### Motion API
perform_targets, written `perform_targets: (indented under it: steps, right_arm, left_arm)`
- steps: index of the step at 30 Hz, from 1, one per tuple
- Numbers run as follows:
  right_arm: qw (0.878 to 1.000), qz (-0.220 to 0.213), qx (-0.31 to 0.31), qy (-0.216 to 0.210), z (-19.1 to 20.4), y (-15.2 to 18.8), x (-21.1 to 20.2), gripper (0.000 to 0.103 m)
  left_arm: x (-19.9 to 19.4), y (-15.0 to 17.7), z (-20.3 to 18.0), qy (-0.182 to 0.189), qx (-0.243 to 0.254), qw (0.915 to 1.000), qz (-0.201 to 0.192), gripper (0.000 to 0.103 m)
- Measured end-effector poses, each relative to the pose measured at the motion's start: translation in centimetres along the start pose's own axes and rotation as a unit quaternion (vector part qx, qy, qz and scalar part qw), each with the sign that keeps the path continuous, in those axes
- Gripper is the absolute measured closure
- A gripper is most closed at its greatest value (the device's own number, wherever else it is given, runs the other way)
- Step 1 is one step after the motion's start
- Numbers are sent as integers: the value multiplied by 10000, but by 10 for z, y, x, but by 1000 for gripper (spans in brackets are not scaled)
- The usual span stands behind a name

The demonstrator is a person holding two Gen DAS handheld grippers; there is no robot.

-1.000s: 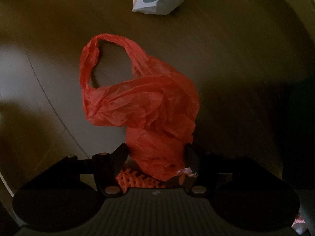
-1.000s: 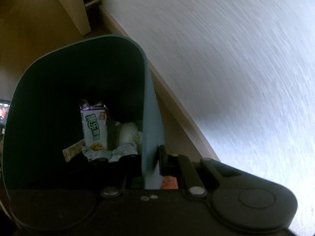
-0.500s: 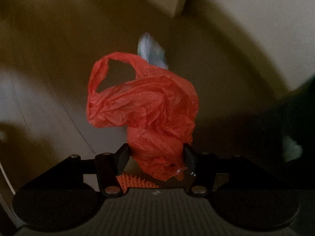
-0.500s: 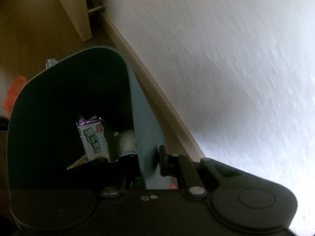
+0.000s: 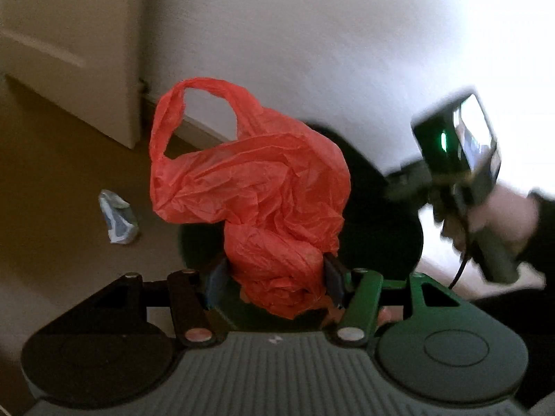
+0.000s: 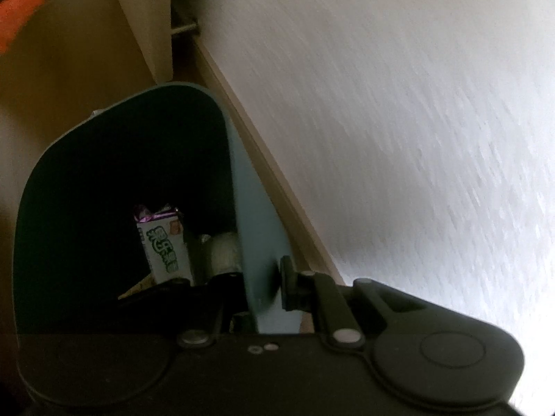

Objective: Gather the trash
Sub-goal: 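Carry the orange bag with the left tool and release it into the bin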

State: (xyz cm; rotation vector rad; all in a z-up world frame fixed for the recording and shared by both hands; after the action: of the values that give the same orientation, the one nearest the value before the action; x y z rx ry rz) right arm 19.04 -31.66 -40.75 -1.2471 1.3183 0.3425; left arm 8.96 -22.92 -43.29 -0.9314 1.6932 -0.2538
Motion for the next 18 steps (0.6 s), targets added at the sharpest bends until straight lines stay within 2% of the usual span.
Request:
perform_targets:
  steps: [3,6,13,15,17,18]
  right_arm:
    - [9999,-92,8,-41,2,-5,-6,95]
    - [9998,-172,-35,-68,5,-12,-10,95]
    - [9989,-345,-317,-85,23,-24,-21,95]
    - [9987,-372,-341,-84,27,-26,-21,95]
    - [9984,-381,-398,-99,30,-29,-19,95]
    - [9984,-385,-411,-101,30,-30,-18,95]
  left_arm:
    - [36,15,-9,142,0,9993,353,46]
    - [73,26,-8,42,117,9986,523,46]
    - [114,35,10,-187,-415,9960,775,43]
    - [117,37,12,-188,-471,9956,793,39]
    - [117,38,9,-110,-558,9955,756,26]
    - [116,38,10,-48,-636,9954,719,25]
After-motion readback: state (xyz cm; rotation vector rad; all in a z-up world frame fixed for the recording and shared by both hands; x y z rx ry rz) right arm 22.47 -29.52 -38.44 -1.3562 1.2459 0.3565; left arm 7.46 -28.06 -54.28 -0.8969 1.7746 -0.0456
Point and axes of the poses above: each gripper's, at about its wrist camera, not at the fingertips, and x roughly the way its jaws point, z to its left, y to its underside, the point moved 3 cm from there along x, roughly the way its jaws point, and after that the axes turned 15 degrees about -z, right-handed, at the moved point
